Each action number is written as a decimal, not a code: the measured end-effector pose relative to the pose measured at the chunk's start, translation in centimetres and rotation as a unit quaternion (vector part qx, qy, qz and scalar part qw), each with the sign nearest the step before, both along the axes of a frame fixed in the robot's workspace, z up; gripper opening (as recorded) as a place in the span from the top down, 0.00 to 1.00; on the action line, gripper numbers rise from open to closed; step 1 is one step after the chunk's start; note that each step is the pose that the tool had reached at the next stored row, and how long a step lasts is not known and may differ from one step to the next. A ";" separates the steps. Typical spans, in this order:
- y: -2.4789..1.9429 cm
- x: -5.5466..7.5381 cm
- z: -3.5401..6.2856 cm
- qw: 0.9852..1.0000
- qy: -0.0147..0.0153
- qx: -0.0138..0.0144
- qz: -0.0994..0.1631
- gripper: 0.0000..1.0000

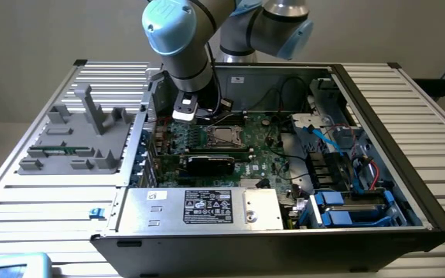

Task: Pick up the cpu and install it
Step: 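Install the first cpu locking lever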

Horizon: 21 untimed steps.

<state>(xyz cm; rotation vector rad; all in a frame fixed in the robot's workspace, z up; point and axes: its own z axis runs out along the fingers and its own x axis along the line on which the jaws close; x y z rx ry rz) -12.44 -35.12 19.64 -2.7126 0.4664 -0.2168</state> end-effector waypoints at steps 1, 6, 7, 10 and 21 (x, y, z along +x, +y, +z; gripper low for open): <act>0.00 0.0 0.00 1.000 0.000 0.000 0.000 0.89; 0.00 0.0 -0.02 1.000 0.000 0.000 0.000 0.89; 0.00 0.0 -0.02 1.000 0.000 0.000 0.000 0.89; -0.02 0.0 -0.03 1.000 0.000 0.000 0.000 0.89; -0.11 -0.1 -0.04 1.000 -0.001 0.002 -0.001 0.89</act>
